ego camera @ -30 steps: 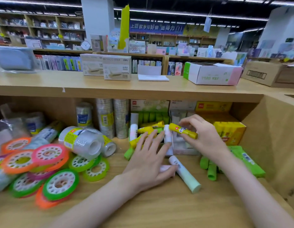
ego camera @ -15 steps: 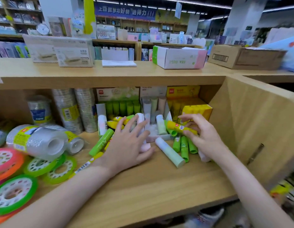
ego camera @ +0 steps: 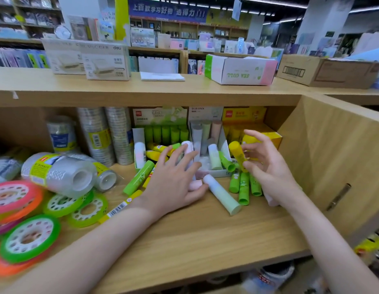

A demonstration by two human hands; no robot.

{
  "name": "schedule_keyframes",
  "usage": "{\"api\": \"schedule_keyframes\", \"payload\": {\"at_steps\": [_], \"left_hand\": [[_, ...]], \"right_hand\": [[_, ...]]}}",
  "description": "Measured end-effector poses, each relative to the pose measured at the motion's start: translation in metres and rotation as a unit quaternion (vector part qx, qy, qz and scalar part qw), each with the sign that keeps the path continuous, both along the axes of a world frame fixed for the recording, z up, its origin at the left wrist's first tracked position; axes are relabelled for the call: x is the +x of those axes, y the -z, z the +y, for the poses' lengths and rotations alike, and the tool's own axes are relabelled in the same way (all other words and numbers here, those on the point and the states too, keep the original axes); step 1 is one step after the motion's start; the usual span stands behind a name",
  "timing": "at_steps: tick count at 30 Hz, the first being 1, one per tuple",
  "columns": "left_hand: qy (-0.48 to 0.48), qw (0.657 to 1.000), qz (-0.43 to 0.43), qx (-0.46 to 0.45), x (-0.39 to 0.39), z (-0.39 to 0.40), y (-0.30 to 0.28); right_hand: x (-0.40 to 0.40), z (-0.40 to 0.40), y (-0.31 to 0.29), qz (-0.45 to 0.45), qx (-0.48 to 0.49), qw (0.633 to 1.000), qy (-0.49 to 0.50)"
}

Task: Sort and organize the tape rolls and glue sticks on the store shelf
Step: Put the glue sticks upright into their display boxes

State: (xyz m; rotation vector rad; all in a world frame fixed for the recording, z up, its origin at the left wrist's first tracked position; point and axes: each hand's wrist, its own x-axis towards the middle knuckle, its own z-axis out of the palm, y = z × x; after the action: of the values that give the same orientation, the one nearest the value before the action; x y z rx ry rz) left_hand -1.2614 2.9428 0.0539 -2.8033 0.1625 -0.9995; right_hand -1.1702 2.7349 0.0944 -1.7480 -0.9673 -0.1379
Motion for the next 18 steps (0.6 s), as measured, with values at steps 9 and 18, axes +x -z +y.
{"api": "schedule_keyframes", "payload": {"at_steps": [9, 18], "left_hand": [[-0.007, 1.000, 0.005, 0.001, 0.001, 0.000, 0.000], [-0.002, 1.000, 0.005, -0.001, 0.000, 0.001, 0.000]], "right_hand": [[0.019, 0.009, -0.015, -0.162, 0.042, 0.973, 0.157], [0.053, 0.025, -0.008, -0.263, -0.204, 0.916, 0.226]]}}
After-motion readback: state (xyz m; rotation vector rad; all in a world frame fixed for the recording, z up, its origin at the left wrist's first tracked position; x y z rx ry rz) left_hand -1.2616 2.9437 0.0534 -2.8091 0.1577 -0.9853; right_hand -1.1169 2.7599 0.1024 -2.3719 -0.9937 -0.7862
